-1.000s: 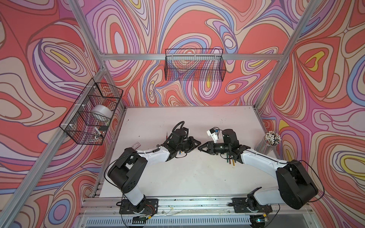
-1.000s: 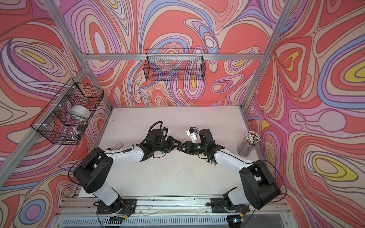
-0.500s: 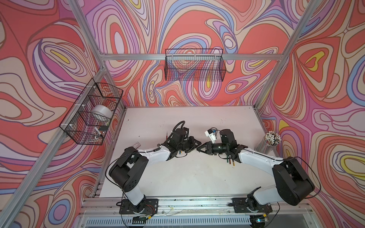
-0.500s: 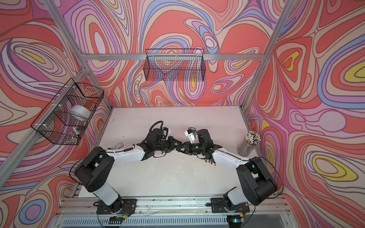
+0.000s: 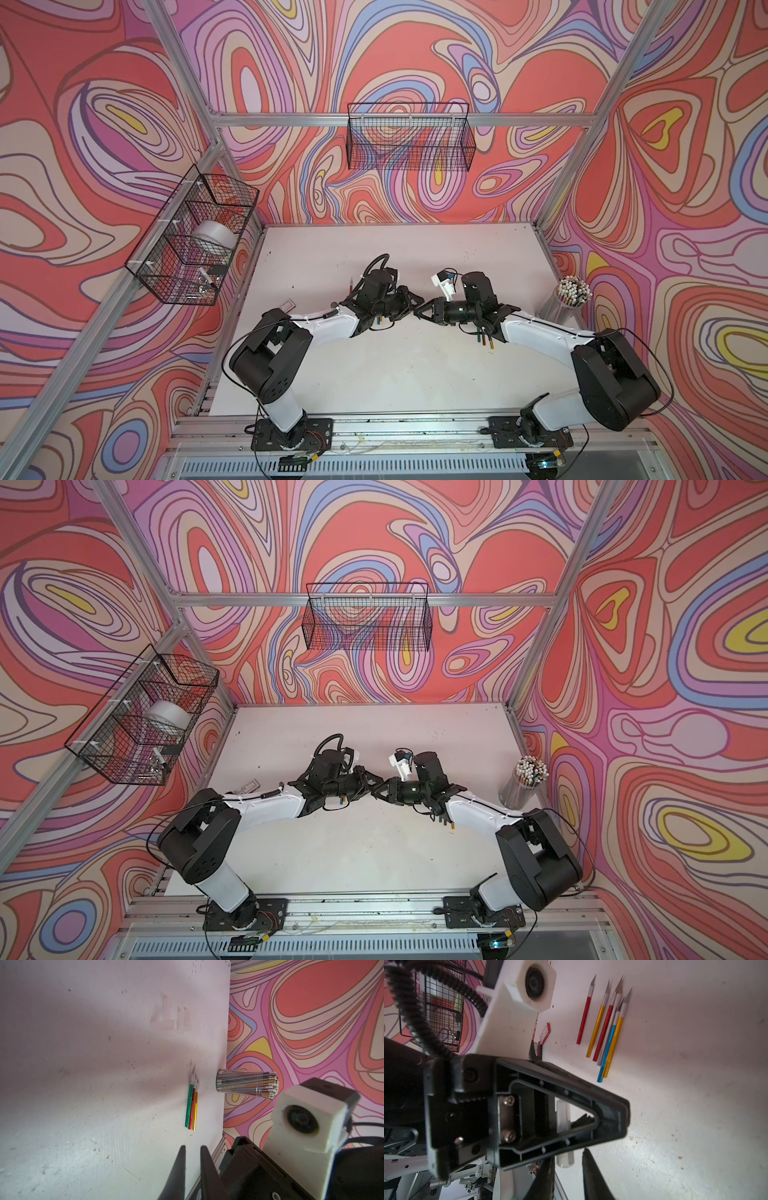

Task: Remove protective caps from carving knives
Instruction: Place the protective sleeve at the center of the board.

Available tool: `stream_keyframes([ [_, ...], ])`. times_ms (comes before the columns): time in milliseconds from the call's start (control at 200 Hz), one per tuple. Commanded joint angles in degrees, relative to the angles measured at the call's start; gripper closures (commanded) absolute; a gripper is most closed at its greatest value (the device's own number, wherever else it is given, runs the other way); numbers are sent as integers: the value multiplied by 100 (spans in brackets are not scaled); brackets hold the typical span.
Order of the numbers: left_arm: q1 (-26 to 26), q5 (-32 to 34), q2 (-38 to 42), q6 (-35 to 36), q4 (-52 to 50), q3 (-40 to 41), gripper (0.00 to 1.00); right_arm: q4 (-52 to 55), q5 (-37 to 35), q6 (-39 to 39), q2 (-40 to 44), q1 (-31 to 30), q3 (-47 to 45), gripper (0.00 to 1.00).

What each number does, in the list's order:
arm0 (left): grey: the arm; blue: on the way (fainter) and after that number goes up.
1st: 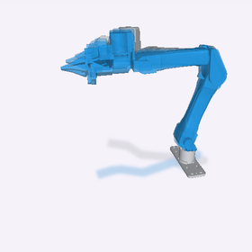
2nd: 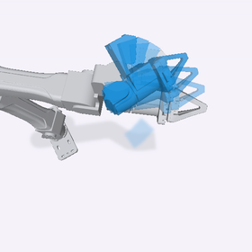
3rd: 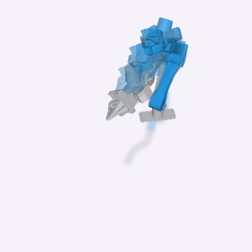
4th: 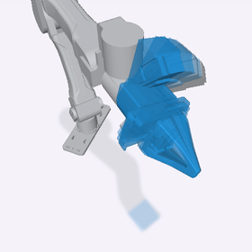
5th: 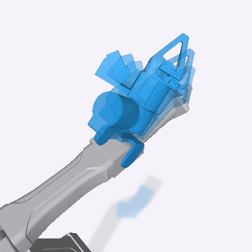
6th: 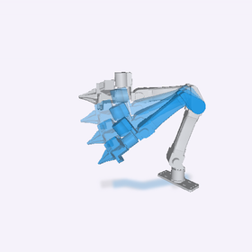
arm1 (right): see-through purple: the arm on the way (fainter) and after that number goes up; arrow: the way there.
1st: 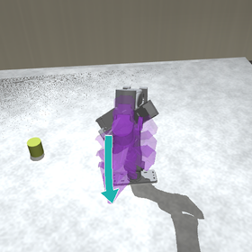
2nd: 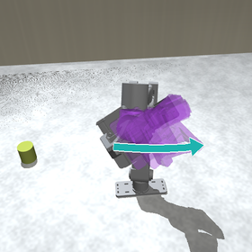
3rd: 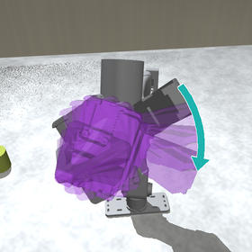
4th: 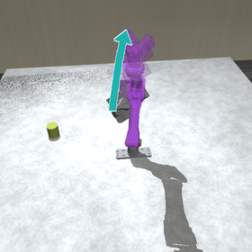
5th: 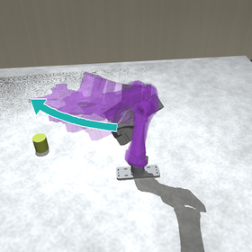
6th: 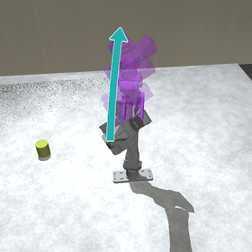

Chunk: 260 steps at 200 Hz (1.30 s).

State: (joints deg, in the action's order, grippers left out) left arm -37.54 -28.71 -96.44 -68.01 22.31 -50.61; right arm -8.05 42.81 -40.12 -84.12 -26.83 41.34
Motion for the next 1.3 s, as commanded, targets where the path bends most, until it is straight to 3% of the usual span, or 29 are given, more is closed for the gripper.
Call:
stream_keyframes([
  [0, -42, -103, -83, -179, 12, -81, 94, -361, -127, -84, -120, -68, 146, 76],
  [566, -43, -157, -155, -229, 170, 25, 94, -406, -453, -41, 58, -79, 23, 88],
  [746, -32, -126, -133, -69, -64, -130, 87, -167, -495, 77, 205, -77, -32, 90],
  [836, -26, -90, -114, -39, -95, -168, 78, -73, -497, 104, 254, -77, -64, 90],
  [1067, 149, -23, 76, 106, -288, -247, 38, 336, -591, 323, 373, -81, -107, 90],
  [1297, 452, 6, 563, 252, -349, -32, 10, 843, -826, 576, 344, 99, -31, 92],
])
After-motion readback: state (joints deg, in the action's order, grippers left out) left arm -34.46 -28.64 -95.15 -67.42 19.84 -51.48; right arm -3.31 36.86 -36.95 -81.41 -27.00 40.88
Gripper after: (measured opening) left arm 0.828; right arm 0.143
